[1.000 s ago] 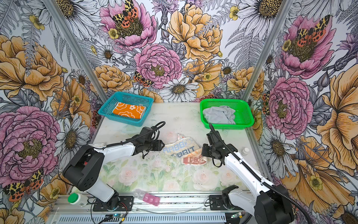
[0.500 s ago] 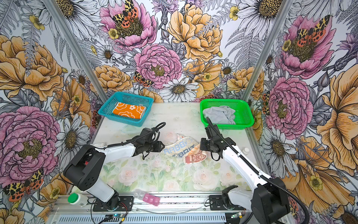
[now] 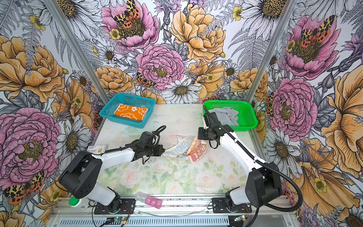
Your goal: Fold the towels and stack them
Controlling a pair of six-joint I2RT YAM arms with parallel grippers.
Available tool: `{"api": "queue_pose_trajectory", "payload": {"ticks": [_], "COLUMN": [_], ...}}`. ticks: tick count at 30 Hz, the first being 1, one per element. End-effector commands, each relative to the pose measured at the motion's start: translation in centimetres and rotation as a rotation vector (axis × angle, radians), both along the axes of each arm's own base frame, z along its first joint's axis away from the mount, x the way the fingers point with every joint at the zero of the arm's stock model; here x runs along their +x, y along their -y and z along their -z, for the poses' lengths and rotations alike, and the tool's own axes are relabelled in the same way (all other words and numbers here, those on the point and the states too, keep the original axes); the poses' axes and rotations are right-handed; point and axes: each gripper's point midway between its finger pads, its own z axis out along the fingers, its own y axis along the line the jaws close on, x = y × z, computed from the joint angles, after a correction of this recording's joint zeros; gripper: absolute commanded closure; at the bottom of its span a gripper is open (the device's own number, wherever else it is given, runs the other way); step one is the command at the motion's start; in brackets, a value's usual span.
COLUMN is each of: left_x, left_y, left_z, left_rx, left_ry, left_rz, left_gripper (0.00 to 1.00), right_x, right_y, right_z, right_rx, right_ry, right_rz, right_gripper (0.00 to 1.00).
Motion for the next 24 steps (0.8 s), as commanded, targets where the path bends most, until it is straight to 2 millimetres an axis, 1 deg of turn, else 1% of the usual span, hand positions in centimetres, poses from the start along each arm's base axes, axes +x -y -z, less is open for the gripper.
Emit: {"api": "queue_pose_trajectory", "payload": {"ticks": [1,2,3,5,7,8,9,10,11,12,13,14,15,16,18,20,22,23,24], "left_x": [-1.1,-1.5,-1.9,-2.1,-2.1,-2.0,-1.9,-1.8,-1.6,-1.4,-1.3,-1.1,-1.0,-1.0,-1.2,-1.6,-2.0,-2.2,-2.4], "left_y": [0.2,-0.1,-0.8,-2.7,-4.5,-5.1,-5.6,-6.0,-6.4,-6.8,-7.2,-7.5,-7.7,-7.9,-8.0,-8.1,-8.2,-8.3,-8.4], "left_z": [-5.5,-6.2,-6.5,-6.6,-5.9,-5.5,-5.0,-4.5,-4.1,-3.6,-3.1,-2.8,-2.5,-2.2,-1.8,-1.4,-1.2,-0.9,-0.8], "left_rx": [-0.099,-0.112,-0.108,-0.088,-0.06,-0.056,-0.05,-0.039,-0.028,-0.013,0.005,0.017,0.031,0.042,0.056,0.058,0.058,0.061,0.061], "left_ry": [0.088,0.102,0.112,0.124,0.132,0.126,0.118,0.118,0.119,0.12,0.12,0.123,0.122,0.118,0.109,0.103,0.101,0.099,0.1], "left_rz": [-0.008,-0.02,-0.055,-0.139,-0.215,-0.245,-0.274,-0.299,-0.322,-0.346,-0.367,-0.383,-0.397,-0.403,-0.402,-0.401,-0.401,-0.401,-0.402], "left_gripper": [1.0,1.0,1.0,1.0,1.0,1.0,1.0,1.0,1.0,1.0,1.0,1.0,1.0,1.0,1.0,1.0,1.0,1.0,1.0], "right_x": [3.0,3.8,5.0,7.3,10.5,11.9,13.3,14.6,15.6,16.4,17.0,17.1,16.8,16.1,14.1,11.2,7.5,6.0,4.1], "right_y": [-2.0,-2.3,-2.7,-3.8,-5.7,-6.3,-7.3,-8.5,-9.3,-10.1,-10.9,-11.4,-11.6,-11.8,-11.6,-11.0,-10.0,-9.7,-9.3], "right_z": [-7.0,-8.0,-8.9,-9.0,-7.1,-5.8,-4.1,-2.5,-1.0,0.4,1.9,3.0,3.8,4.6,5.1,5.8,6.8,7.3,8.2], "right_rx": [0.05,0.053,0.053,0.047,0.068,0.081,0.109,0.144,0.162,0.181,0.192,0.181,0.162,0.134,0.061,0.018,-0.007,-0.007,0.003], "right_ry": [0.154,0.175,0.197,0.208,0.175,0.15,0.114,0.085,0.061,0.036,0.014,0.0,-0.013,-0.025,-0.034,-0.069,-0.12,-0.137,-0.166], "right_rz": [-0.074,-0.079,-0.083,-0.112,-0.163,-0.171,-0.193,-0.224,-0.239,-0.248,-0.259,-0.259,-0.26,-0.262,-0.263,-0.26,-0.242,-0.234,-0.226], "right_gripper": [1.0,1.0,1.0,0.99,1.0,1.0,0.91,0.72,0.5,0.35,0.25,0.2,0.11,0.09,0.08,0.08,0.09,0.1,0.13]}}
